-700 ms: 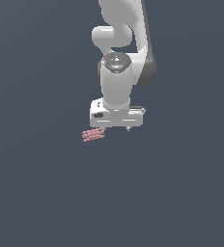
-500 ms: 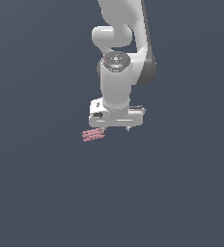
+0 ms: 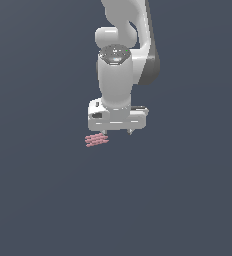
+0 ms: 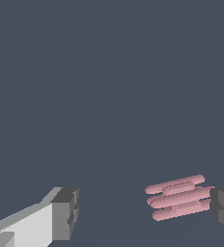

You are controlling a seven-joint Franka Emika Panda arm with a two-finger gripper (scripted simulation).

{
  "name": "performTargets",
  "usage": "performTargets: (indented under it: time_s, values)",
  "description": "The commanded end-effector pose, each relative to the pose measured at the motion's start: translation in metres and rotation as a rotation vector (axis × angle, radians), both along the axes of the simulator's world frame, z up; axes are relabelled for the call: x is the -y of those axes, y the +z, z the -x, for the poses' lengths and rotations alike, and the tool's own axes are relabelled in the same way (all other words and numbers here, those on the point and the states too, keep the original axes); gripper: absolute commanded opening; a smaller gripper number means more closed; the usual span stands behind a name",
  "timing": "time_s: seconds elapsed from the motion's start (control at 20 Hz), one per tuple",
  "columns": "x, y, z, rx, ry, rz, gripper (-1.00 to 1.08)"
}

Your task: Pick up the object and move it to a goal position.

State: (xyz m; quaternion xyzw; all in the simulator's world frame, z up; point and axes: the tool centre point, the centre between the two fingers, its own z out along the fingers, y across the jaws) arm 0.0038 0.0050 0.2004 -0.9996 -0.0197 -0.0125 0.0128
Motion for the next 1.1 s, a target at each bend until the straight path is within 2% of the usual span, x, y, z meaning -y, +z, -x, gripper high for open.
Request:
performTargets:
  time_s: [0.0, 0.5, 1.05]
  values:
    - [0.000, -0.001, 0.000, -0.002, -0.003, 0.000, 1.00]
    - [0.009, -0.015, 0.006, -0.009, -0.135, -0.007, 1.00]
    - [0.034, -0.049, 0.024, -0.027, -0.464, -0.015, 1.00]
